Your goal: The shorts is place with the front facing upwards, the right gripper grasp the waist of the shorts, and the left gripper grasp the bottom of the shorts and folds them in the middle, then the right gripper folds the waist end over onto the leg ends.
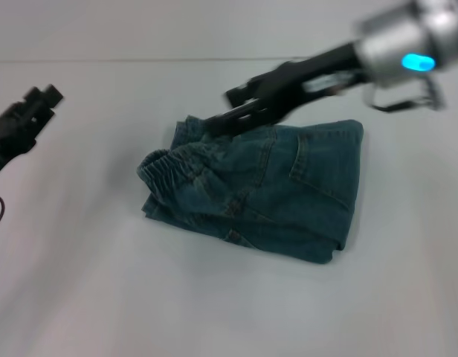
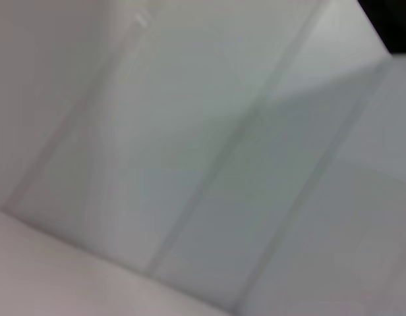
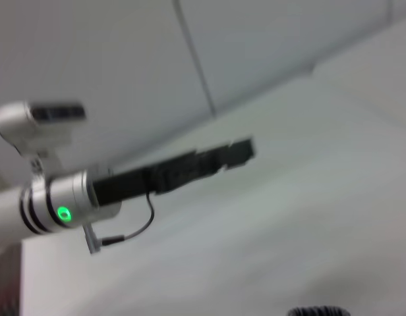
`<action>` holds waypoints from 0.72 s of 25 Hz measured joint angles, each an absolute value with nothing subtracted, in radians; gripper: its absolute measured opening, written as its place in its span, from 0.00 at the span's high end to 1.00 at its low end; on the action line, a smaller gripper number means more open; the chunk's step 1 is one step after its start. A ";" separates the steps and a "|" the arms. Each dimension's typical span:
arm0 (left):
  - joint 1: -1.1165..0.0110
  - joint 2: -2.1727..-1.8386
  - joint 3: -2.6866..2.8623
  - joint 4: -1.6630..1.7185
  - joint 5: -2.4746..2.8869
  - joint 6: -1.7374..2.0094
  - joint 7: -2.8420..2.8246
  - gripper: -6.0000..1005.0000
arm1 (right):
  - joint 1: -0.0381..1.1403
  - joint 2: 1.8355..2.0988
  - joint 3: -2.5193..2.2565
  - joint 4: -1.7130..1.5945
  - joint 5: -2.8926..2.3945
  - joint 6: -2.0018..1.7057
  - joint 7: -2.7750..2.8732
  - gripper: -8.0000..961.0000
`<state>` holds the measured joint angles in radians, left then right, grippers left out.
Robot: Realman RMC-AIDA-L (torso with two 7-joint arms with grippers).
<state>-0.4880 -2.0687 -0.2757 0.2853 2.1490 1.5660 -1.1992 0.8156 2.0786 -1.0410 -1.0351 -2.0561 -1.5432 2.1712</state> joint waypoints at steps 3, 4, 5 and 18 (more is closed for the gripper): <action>-0.485 -2.063 -0.109 0.385 2.149 1.642 -1.303 0.51 | 0.682 2.063 -0.987 -1.014 -1.964 -1.579 2.066 0.09; -0.482 -2.064 -0.050 0.424 2.149 1.668 -1.335 0.51 | 0.633 2.055 -0.966 -0.981 -1.947 -1.591 2.013 0.09; -0.477 -2.065 0.003 0.459 2.149 1.688 -1.360 0.50 | 0.603 2.051 -0.949 -0.957 -1.942 -1.602 1.970 0.09; -0.437 -2.103 0.417 0.732 2.205 1.810 -1.524 0.50 | 0.369 2.023 -0.691 -0.690 -1.952 -1.657 1.559 0.09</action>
<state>-0.4372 -2.1034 0.4174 0.7323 2.2045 1.8096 -1.5244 0.3686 2.0226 -0.6912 -0.6901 -1.9524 -1.6570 1.5591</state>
